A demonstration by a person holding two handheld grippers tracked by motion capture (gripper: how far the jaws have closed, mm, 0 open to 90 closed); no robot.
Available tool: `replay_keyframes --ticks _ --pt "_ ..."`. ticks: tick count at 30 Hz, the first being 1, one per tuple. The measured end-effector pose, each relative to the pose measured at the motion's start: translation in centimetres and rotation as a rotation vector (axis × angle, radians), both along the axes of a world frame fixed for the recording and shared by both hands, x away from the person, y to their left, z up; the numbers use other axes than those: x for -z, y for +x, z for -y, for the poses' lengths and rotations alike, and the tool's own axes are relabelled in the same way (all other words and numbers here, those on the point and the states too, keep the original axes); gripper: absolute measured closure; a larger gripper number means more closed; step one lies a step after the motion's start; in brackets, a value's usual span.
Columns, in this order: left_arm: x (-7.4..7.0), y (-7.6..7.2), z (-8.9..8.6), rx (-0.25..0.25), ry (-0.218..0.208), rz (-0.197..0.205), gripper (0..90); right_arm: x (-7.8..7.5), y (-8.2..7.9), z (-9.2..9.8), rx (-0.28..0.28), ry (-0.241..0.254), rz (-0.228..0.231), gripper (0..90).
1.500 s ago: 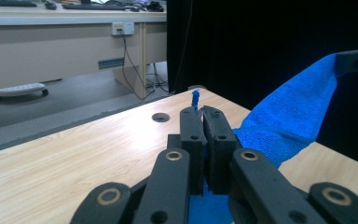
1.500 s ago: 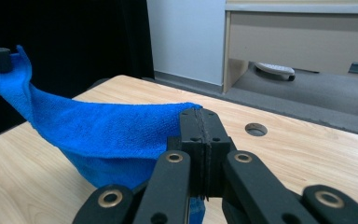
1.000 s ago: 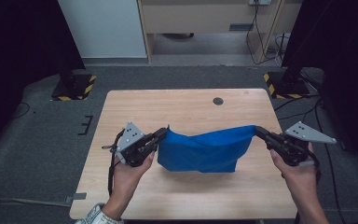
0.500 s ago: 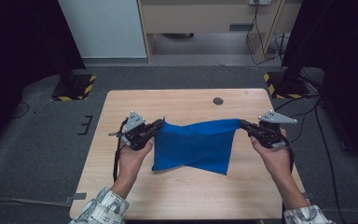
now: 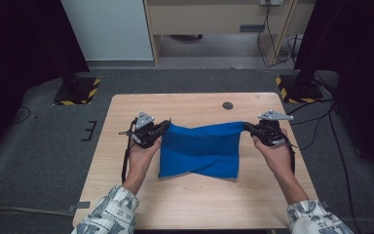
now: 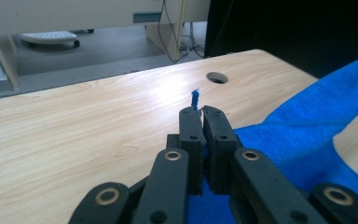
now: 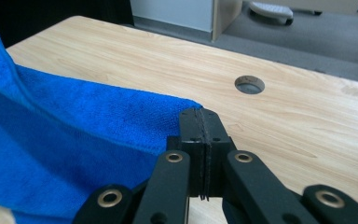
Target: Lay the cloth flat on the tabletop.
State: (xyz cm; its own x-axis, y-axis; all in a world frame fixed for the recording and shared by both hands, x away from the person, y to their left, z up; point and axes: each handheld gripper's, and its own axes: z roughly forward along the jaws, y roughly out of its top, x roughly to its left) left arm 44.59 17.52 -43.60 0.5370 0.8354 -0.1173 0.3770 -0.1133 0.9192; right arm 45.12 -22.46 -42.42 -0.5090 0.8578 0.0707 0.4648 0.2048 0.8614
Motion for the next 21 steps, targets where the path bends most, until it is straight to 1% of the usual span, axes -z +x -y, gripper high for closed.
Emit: replay_keyframes --ticks 1,2,3,5,7,9,12,15,18,20,21 --pt "0.3 0.8 0.0 -0.011 0.003 -0.011 86.8 0.1 0.3 -0.1 0.0 -0.004 -0.001 89.7" --pt "0.3 0.8 0.0 -0.011 0.003 -0.011 86.8 0.1 0.3 -0.1 0.0 -0.004 -0.001 89.7" --pt "0.7 1.5 0.0 -0.013 -0.012 -0.028 86.8 0.6 1.1 -0.2 0.004 -0.011 -0.012 89.7" --pt "0.9 2.2 0.2 -0.013 -0.002 -0.036 86.8 0.8 1.6 -0.4 0.005 -0.016 -0.018 89.7" --pt "1.2 2.7 0.3 -0.019 0.009 -0.034 86.8 1.2 2.2 -0.7 0.005 -0.025 -0.027 89.7" --pt "1.5 3.2 0.4 -0.023 0.004 -0.046 86.8 1.6 2.8 -0.9 0.005 -0.034 -0.033 89.8" --pt "1.8 3.7 0.5 -0.033 0.012 -0.052 86.9 2.0 3.6 -1.3 0.008 -0.039 -0.052 89.7" --pt "2.2 4.1 0.4 -0.048 0.03 -0.056 86.8 2.3 4.5 -1.7 0.006 -0.048 -0.066 89.8" --pt "2.4 4.3 0.2 -0.065 0.035 -0.065 86.9 2.4 5.3 -2.2 0.006 -0.061 -0.076 89.7" --pt "2.5 4.4 0.0 -0.074 0.048 -0.07 86.9 2.5 5.9 -2.7 0.007 -0.067 -0.086 89.7" --pt "2.5 4.4 0.0 -0.074 0.048 -0.07 86.9 2.5 5.9 -2.7 0.007 -0.067 -0.086 89.7"
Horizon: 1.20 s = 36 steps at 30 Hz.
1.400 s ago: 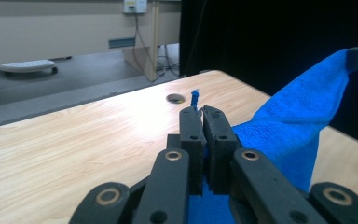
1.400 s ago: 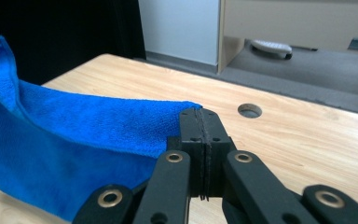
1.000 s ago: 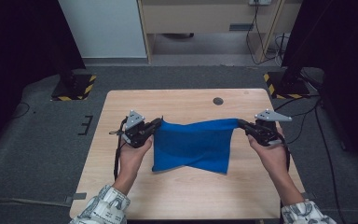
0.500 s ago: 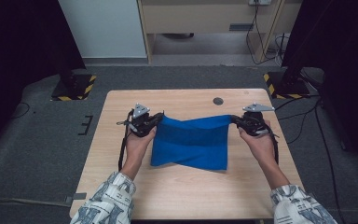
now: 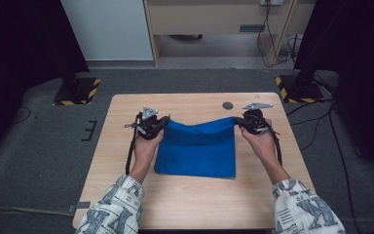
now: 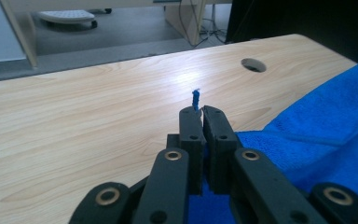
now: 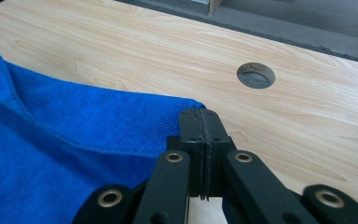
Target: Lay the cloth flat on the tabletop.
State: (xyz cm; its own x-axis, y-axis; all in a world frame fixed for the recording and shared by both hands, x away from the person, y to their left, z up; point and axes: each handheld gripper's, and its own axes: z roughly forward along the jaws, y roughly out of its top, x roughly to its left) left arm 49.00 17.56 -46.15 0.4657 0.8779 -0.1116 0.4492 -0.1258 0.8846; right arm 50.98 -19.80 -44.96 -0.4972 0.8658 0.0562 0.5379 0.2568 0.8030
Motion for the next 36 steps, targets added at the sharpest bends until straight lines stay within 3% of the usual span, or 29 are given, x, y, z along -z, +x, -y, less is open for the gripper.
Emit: replay_keyframes --ticks 6,10,11,12,14,16,19,20,22,28,30,36 --pt "0.9 1.0 -1.1 -0.017 -0.008 -0.02 86.9 1.0 1.7 -1.9 -0.004 -0.004 -0.036 89.7" --pt "1.9 2.4 -1.6 -0.028 -0.009 -0.034 85.1 1.7 2.9 -2.4 0.012 0.006 -0.052 88.4" --pt "2.5 3.9 -2.0 -0.045 -0.037 -0.029 78.5 2.2 4.4 -2.7 0.065 0.064 -0.031 67.5" --pt "2.7 4.7 -2.2 -0.059 -0.041 -0.023 70.4 2.3 5.0 -2.8 0.096 0.076 -0.017 60.4" --pt "2.6 5.6 -2.7 -0.085 -0.008 -0.027 56.5 2.6 6.1 -2.8 0.163 0.096 0.003 47.0" --pt "2.2 5.6 -3.3 -0.096 -0.035 0.004 53.6 2.9 6.7 -2.9 0.176 0.068 -0.012 40.2" --pt "1.4 5.2 -4.1 -0.093 -0.015 0.001 50.0 2.9 6.3 -3.1 0.123 0.006 -0.022 36.2" --pt "1.4 5.2 -4.1 -0.093 -0.015 0.001 49.5 2.9 6.3 -3.1 0.123 0.006 -0.022 36.2" --pt "0.8 4.5 -4.8 -0.095 0.009 -0.029 49.8 2.9 5.5 -2.8 0.097 -0.033 -0.016 34.4" --pt "0.5 2.0 -5.1 -0.044 0.037 -0.035 49.6 3.3 3.4 -2.4 0.05 -0.021 -0.05 38.7" --pt "0.8 0.0 -5.0 -0.025 0.045 -0.038 49.9 3.6 1.8 -2.5 0.015 -0.021 -0.068 45.1" --pt "2.4 -3.7 -4.7 0.055 0.076 -0.068 50.0 4.0 -1.4 -1.9 -0.034 -0.006 -0.069 56.6"
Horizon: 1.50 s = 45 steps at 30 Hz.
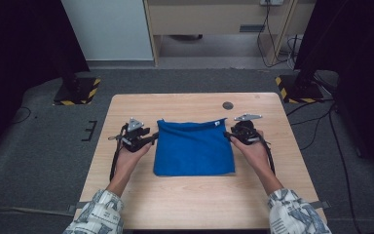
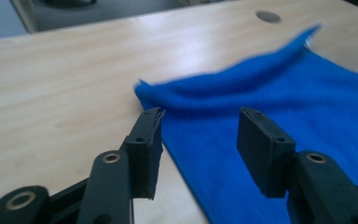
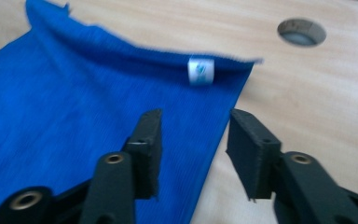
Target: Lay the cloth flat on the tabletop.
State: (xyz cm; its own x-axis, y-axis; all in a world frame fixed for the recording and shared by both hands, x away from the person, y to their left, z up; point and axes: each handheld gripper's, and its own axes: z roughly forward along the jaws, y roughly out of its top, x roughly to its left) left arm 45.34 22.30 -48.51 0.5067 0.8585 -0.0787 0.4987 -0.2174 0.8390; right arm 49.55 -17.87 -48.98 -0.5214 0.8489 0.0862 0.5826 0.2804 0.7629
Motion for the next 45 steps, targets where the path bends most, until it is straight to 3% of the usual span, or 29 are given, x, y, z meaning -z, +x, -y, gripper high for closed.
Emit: replay_keyframes --ticks 2,6,8,16,18,22,26,31,33,38,45 --pt "0.4 -1.0 0.0 0.022 0.023 -0.013 50.0 0.2 -1.1 0.3 -0.009 -0.002 -0.007 59.0" --pt "1.0 -2.5 -0.3 0.044 0.0 -0.023 49.8 0.7 -3.0 0.8 -0.033 -0.006 -0.006 63.8" --pt "1.4 -3.1 -0.2 0.058 0.014 -0.036 49.2 1.1 -3.7 0.9 -0.035 -0.007 -0.01 65.1" --pt "2.1 -5.6 0.0 0.104 0.062 -0.052 47.2 3.0 -4.9 1.7 -0.029 -0.015 -0.055 62.3" --pt "2.3 -5.9 -0.1 0.117 0.044 -0.063 46.9 3.4 -5.1 1.7 -0.032 -0.026 -0.069 61.2" --pt "3.0 -6.0 0.3 0.142 0.063 -0.095 46.2 3.6 -5.1 1.5 -0.036 -0.021 -0.072 58.7" --pt "3.5 -6.0 1.1 0.168 0.098 -0.102 44.6 3.8 -5.1 0.8 -0.037 -0.03 -0.077 56.7" --pt "4.0 -6.0 1.5 0.17 0.126 -0.121 43.0 3.9 -5.4 -0.1 -0.055 -0.073 -0.055 55.5" --pt "4.2 -6.0 1.6 0.175 0.13 -0.131 43.1 3.9 -5.5 -0.3 -0.058 -0.096 -0.044 57.6" --pt "4.4 -6.1 1.8 0.176 0.168 -0.127 46.6 3.8 -5.7 -0.4 -0.07 -0.098 -0.046 71.5" --pt "4.3 -5.9 2.0 0.184 0.173 -0.123 63.8 3.7 -6.0 -0.8 -0.097 -0.105 -0.052 87.1"
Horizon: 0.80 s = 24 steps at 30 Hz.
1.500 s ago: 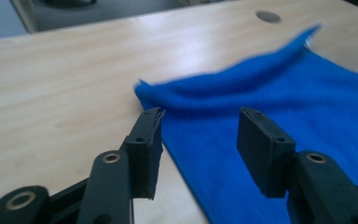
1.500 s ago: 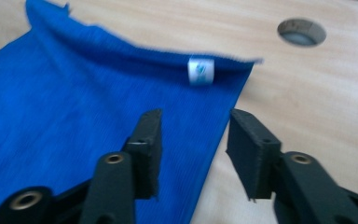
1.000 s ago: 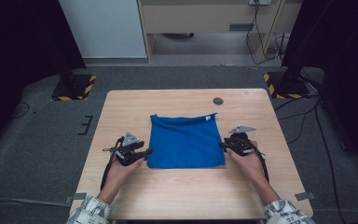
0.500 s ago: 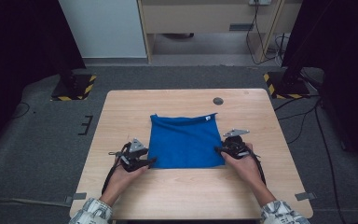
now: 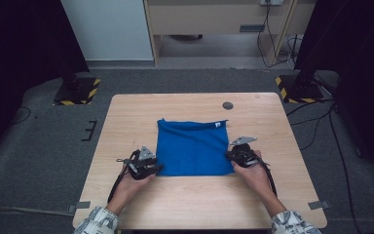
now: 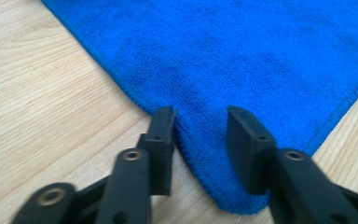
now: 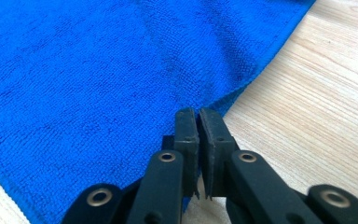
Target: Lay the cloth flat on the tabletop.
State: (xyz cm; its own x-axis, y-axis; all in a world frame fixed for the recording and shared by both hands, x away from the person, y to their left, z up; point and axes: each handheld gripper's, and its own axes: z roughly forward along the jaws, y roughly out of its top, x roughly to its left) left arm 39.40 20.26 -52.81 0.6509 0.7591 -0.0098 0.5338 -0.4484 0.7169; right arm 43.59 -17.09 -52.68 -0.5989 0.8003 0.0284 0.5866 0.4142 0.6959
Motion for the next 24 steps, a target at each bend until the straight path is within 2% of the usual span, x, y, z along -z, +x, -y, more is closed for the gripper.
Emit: replay_keyframes --ticks 6,9,13,18,19,21,24 --pt "-0.2 0.3 0.8 0.013 0.01 -0.011 81.0 -0.1 -0.1 0.3 -0.01 0.002 -0.02 88.7" --pt "-0.3 0.5 1.1 0.015 0.01 -0.024 86.0 -0.3 -0.3 0.5 -0.016 -0.002 -0.03 88.7" --pt "-0.5 0.2 1.5 0.037 -0.022 -0.063 87.2 -0.5 -0.9 1.2 -0.019 -0.013 -0.045 88.7" --pt "-1.0 -0.7 2.4 0.066 -0.034 -0.064 87.0 -0.9 -1.5 2.3 -0.019 -0.007 -0.06 88.6" --pt "-1.4 -1.0 2.9 0.077 -0.047 -0.059 87.0 -1.1 -1.8 3.0 -0.008 -0.002 -0.061 88.6" --pt "-1.6 -1.3 3.3 0.085 -0.046 -0.049 86.9 -1.3 -2.0 3.5 -0.005 0.0 -0.06 88.6" --pt "-1.5 -1.4 3.6 0.095 -0.053 -0.064 87.0 -1.5 -2.5 4.5 0.005 0.009 -0.062 88.5"
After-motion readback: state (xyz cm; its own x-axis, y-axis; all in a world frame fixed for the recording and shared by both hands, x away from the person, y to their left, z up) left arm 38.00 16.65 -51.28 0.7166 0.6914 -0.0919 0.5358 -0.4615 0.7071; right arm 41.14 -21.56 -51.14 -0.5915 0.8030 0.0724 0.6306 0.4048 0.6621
